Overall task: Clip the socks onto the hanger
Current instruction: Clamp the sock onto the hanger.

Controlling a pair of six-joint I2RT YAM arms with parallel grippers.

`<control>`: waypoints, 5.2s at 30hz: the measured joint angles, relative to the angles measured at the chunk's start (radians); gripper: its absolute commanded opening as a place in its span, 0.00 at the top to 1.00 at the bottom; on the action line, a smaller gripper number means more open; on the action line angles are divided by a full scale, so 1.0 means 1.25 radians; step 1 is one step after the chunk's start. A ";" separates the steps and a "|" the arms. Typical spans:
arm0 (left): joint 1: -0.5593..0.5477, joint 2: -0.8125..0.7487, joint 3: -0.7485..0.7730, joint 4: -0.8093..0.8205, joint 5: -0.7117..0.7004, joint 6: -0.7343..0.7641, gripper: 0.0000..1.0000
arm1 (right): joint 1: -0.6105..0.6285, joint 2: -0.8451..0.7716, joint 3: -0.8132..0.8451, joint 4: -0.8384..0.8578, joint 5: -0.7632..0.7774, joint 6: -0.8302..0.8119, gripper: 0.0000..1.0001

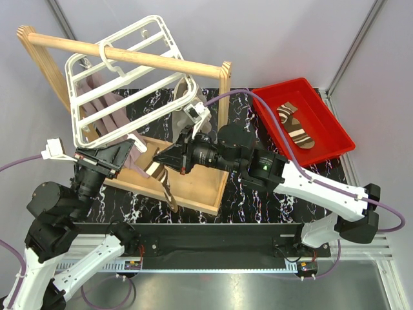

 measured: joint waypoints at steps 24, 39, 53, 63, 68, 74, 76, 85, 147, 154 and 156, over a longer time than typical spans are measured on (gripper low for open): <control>0.000 0.000 0.000 -0.001 0.002 0.000 1.00 | -0.038 0.041 0.000 0.035 -0.041 0.027 1.00; 0.000 0.003 0.000 0.000 0.003 0.000 1.00 | -0.045 0.041 -0.013 0.040 -0.041 0.032 1.00; 0.000 0.006 0.000 0.006 0.005 -0.005 1.00 | -0.049 0.042 -0.016 0.058 -0.052 0.042 1.00; 0.000 0.006 0.000 0.011 0.008 -0.006 1.00 | -0.049 0.042 -0.012 0.031 -0.041 0.036 1.00; 0.000 0.006 0.000 0.011 0.009 -0.006 1.00 | -0.050 0.041 -0.004 0.000 -0.003 0.027 1.00; 0.000 0.006 0.000 0.011 0.010 -0.006 1.00 | -0.054 0.041 -0.004 -0.005 0.009 0.027 1.00; 0.000 0.006 0.000 0.011 0.010 -0.007 1.00 | -0.055 0.041 -0.004 -0.005 0.008 0.028 1.00; 0.000 0.006 0.000 0.012 0.011 -0.007 1.00 | -0.055 0.021 -0.004 -0.012 0.007 0.029 1.00; 0.001 0.010 0.000 0.032 0.024 -0.013 1.00 | -0.119 0.001 -0.058 0.082 -0.187 0.182 1.00; 0.001 0.010 0.000 0.033 0.025 -0.013 1.00 | -0.121 0.013 -0.051 0.107 -0.195 0.189 1.00; 0.001 0.010 0.000 0.034 0.025 -0.015 1.00 | -0.121 0.018 -0.049 0.117 -0.200 0.192 1.00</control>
